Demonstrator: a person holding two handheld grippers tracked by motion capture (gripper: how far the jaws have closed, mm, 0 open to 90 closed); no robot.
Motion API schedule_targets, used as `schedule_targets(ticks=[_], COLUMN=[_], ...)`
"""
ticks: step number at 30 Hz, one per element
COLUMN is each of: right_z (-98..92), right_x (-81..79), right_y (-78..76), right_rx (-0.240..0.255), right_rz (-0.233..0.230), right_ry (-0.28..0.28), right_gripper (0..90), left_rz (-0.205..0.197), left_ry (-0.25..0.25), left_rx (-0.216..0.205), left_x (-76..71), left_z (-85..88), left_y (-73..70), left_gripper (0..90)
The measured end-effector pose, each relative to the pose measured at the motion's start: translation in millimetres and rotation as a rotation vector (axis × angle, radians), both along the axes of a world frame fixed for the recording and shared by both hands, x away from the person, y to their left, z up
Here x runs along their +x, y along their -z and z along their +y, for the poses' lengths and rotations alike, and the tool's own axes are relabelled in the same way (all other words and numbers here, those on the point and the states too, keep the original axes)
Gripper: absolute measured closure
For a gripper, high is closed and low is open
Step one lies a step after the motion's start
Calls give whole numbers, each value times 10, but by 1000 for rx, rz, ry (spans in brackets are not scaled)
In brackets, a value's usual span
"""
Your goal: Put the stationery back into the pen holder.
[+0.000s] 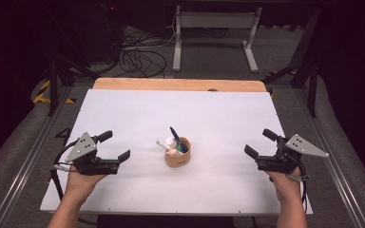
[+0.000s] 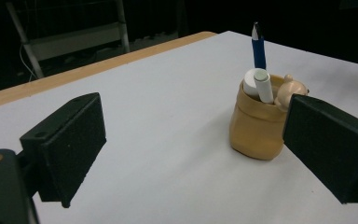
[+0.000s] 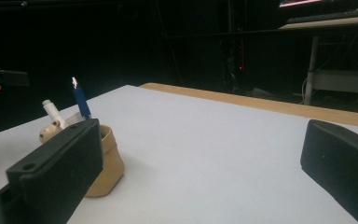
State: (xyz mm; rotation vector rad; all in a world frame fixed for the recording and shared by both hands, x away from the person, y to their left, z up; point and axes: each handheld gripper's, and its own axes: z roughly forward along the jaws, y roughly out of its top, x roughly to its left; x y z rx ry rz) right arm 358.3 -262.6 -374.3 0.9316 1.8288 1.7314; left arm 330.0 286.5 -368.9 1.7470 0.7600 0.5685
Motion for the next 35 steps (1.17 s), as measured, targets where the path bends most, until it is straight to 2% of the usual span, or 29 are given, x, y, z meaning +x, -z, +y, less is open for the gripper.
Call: schedule_targets(ticks=[35], right_z=[82], right_x=[40], right_y=[14], right_rx=[-29], right_rz=[7], right_ry=[-15], right_gripper=[0], left_rz=[-3], left_ry=[-14], left_rx=[5], left_x=[4], left_z=[31], left_y=[22], left_gripper=[57])
